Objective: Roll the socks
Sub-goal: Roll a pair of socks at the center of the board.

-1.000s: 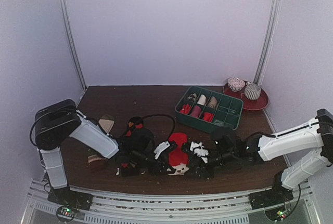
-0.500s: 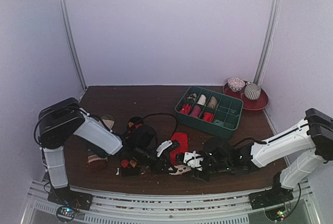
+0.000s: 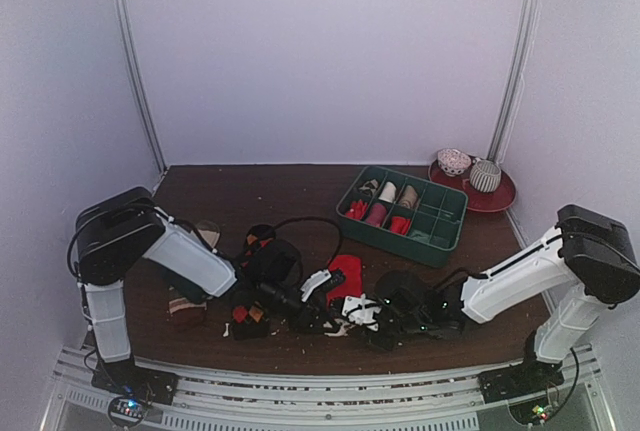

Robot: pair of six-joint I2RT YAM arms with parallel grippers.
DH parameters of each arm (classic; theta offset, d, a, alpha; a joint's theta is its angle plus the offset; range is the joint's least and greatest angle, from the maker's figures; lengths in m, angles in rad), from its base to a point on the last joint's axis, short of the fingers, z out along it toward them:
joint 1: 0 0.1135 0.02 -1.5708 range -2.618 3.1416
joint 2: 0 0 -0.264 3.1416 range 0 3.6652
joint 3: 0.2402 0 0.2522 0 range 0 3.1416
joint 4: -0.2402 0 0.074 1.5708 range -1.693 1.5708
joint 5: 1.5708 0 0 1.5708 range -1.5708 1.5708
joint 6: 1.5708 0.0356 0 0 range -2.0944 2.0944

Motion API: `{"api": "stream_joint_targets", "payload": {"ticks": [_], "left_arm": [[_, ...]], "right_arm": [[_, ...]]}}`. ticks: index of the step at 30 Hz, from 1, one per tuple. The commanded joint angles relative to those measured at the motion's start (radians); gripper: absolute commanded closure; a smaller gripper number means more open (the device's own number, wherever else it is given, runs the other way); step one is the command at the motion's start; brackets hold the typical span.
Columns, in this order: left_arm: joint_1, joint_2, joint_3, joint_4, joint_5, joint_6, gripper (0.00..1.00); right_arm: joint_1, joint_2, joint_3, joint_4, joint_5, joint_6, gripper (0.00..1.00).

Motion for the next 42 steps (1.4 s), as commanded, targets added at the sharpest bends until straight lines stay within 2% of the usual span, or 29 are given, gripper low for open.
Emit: {"api": "stream_joint_targets", "payload": {"ticks": [1, 5, 8, 12, 17, 20, 23, 30, 34, 42], "left_arm": [[-0.006, 0.039, -0.056, -0.268, -0.192, 0.053, 0.87], [-0.005, -0.110, -0.097, -0.224, -0.322, 0.086, 0.71], [-0.005, -0.243, -0.172, -0.103, -0.403, 0.113, 0.67], [-0.009, -0.397, -0.328, 0.132, -0.436, 0.162, 0.58], [-0.097, -0.497, -0.433, 0.370, -0.499, 0.303, 0.55], [-0.117, -0.475, -0.431, 0.432, -0.451, 0.319, 0.55], [-0.141, -0.423, -0.423, 0.479, -0.415, 0.309, 0.55], [-0.188, -0.324, -0.428, 0.534, -0.340, 0.249, 0.55], [-0.191, -0.285, -0.448, 0.580, -0.338, 0.235, 0.55], [-0.190, -0.163, -0.391, 0.600, -0.385, 0.254, 0.57]], "right_arm": [[-0.028, 0.071, 0.018, -0.079, -0.042, 0.115, 0.91], [-0.062, 0.061, 0.011, -0.100, -0.178, 0.248, 0.93], [-0.094, 0.059, 0.017, -0.113, -0.312, 0.333, 0.93], [-0.132, 0.103, 0.087, -0.198, -0.527, 0.393, 0.92], [-0.155, 0.186, 0.227, -0.355, -0.784, 0.404, 0.92], [-0.178, 0.239, 0.289, -0.417, -0.848, 0.426, 0.92], [-0.219, 0.291, 0.308, -0.394, -0.896, 0.497, 0.92], [-0.267, 0.350, 0.319, -0.351, -0.884, 0.559, 0.92], [-0.272, 0.370, 0.331, -0.352, -0.894, 0.558, 0.92], [-0.278, 0.380, 0.331, -0.366, -0.930, 0.544, 0.92]]}}
